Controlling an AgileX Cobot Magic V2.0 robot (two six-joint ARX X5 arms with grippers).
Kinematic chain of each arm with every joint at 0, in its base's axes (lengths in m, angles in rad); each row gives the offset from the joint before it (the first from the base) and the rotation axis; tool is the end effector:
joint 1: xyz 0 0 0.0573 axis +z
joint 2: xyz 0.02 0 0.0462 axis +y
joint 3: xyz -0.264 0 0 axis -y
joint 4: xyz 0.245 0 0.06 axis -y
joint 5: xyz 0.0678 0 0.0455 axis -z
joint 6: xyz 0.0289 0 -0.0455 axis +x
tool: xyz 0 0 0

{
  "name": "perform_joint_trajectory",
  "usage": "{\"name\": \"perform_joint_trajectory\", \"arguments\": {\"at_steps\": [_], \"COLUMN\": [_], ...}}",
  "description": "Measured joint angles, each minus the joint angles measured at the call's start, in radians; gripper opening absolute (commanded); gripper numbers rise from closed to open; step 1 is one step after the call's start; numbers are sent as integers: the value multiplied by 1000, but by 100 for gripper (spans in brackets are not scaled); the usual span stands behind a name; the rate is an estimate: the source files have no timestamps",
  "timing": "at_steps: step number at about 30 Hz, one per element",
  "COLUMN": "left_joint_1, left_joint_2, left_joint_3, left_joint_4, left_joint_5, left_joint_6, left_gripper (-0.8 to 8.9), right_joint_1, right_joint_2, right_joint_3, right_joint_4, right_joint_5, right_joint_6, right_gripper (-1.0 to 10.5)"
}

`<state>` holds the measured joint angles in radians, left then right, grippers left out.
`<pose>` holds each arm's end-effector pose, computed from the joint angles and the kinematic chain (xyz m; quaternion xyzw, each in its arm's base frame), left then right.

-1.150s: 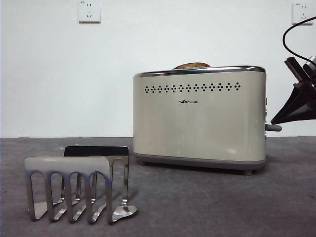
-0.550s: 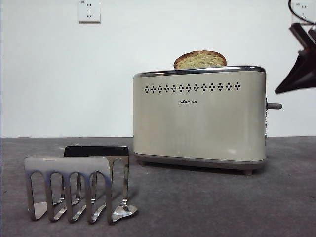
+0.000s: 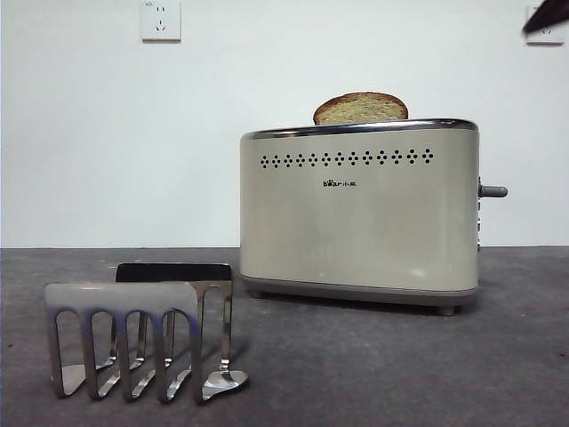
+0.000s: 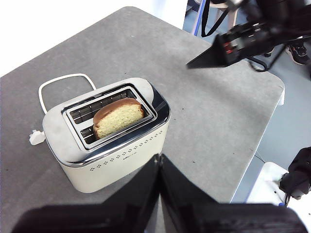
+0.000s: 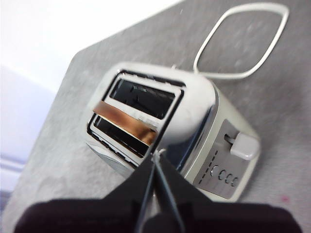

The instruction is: Pick up a slice of bread from the rack,put the bread on the toaster,press the button

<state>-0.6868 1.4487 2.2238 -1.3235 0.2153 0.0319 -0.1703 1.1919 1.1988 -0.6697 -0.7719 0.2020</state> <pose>0.1529 -0.1334 0.5298 0.0771 0.2566 -0.4238 0.8652 0.2367 -0.0202 0.3560 0.2380 0.3167 0.2495 0.8836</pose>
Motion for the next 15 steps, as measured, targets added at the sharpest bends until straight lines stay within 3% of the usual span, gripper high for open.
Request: {"name": "perform_joint_trajectory", "arguments": {"at_steps": [8,15], "left_joint_1": [0,0], "left_joint_2": [-4,-9], "left_joint_3": [0,0], "left_joint_4": [0,0], "left_joint_5": [0,0], "left_joint_6": [-29,-33], "left_gripper": [-3,-3], "right_joint_1": [0,0], "right_joint_2": [-180,-212], "right_joint_3": [169,349], "right_joint_4": [-199,-357], "right_joint_5": [253,278], "right_joint_6": [-29,-38], "right_gripper": [-2,-1]}}
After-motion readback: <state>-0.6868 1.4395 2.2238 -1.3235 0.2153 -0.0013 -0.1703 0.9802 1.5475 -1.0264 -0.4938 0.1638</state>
